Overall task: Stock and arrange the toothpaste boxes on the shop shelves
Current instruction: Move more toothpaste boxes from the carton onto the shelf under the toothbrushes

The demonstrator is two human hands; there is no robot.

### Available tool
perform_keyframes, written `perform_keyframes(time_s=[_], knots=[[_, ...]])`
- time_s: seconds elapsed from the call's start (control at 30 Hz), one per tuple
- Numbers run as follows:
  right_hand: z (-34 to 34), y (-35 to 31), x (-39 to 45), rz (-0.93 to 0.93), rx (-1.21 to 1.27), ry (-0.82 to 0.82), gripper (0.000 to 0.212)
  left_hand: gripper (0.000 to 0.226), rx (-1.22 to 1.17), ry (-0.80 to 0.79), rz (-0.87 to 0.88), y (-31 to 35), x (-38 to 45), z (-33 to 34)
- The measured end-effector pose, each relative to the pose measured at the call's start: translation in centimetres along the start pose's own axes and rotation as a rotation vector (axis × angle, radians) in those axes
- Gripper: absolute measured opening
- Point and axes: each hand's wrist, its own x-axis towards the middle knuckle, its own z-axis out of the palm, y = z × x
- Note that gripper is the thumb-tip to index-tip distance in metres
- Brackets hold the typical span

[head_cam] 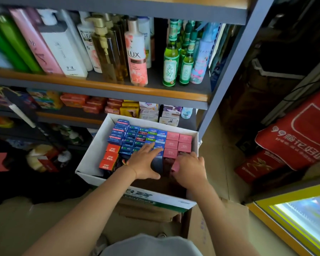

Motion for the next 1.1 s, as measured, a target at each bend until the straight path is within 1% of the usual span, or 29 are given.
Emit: perform_keyframes(time_s=[0.03,0.07,0.1,0.13,0.17,0.2,0.23,0.27,0.3,0.33,0.37,0.43,0.47,0.5,0.6,0.73,0.87,0.97,1.03,1.1], knots=[[-1.5,0.1,0.1,0.002,0.132,0.005,0.016,0.106,-0.112,-0.009,0.023,0.2,-0.3,-0.3],[-2.8,0.2,0.2,0.004,0.304,0.01,0.015,0.111,-0.241,-0.018,0.034,0.4,-0.6,-0.5],[-3.9,0.3,0.2,0.014,0.487,0.02,0.02,0.116,-0.356,-0.01,0.035,0.7,-0.9,-0.5],[-4.8,0.2,0.2,0.022,0.649,0.067,0.021,0.117,-0.442,0.026,0.027,1.0,-1.1,-0.3],[-5.5,-0.1,0.2,0.028,0.789,0.133,0.018,0.113,-0.506,0.092,0.011,1.2,-1.3,-0.1],[-5.8,-0.4,0.4,0.05,0.908,0.193,0.011,0.104,-0.545,0.176,-0.011,1.3,-1.3,0.0],[-5.7,-0.7,0.6,0.093,1.01,0.233,0.013,0.091,-0.554,0.266,-0.037,1.3,-1.4,-0.1],[-5.2,-1.0,0.9,0.132,1.045,0.261,0.02,0.077,-0.534,0.349,-0.063,1.1,-1.6,-0.3],[-4.3,-1.1,1.2,0.16,0.994,0.29,0.026,0.066,-0.5,0.396,-0.093,0.9,-1.7,-0.6],[-3.3,-0.9,1.5,0.157,0.839,0.3,0.028,0.06,-0.474,0.408,-0.126,0.6,-1.8,-0.9],[-2.1,-0.9,1.8,0.127,0.622,0.274,0.029,0.058,-0.454,0.401,-0.163,0.1,-2.0,-1.0],[0.1,-1.2,2.0,0.033,0.192,0.148,0.036,0.058,-0.44,0.375,-0.217,-0.8,-2.2,-1.3],[1.0,-1.5,2.0,-0.003,0.066,0.091,0.04,0.057,-0.441,0.363,-0.235,-1.2,-2.3,-1.4],[1.8,-1.8,1.9,-0.023,-0.001,0.06,0.043,0.055,-0.436,0.351,-0.247,-1.3,-2.3,-1.6],[3.9,-2.4,1.7,-0.032,-0.037,0.034,0.049,0.053,-0.393,0.313,-0.267,-1.6,-2.2,-2.3],[4.7,-2.5,1.4,-0.017,-0.004,0.139,0.044,0.053,-0.411,0.289,-0.276,-2.0,-2.0,-2.2],[5.2,-2.5,1.0,-0.034,0.016,0.107,0.043,0.063,-0.454,0.282,-0.276,-2.5,-1.9,-1.7],[4.7,-2.4,1.1,-0.063,0.043,0.093,0.047,0.064,-0.544,0.279,-0.252,-2.7,-2.0,-1.4],[3.4,-2.6,1.3,-0.072,0.095,0.082,0.045,0.058,-0.644,0.282,-0.242,-2.7,-2.4,-1.6],[1.5,-3.2,1.4,-0.076,0.211,0.1,0.041,0.047,-0.789,0.293,-0.218,-2.7,-3.1,-2.1]])
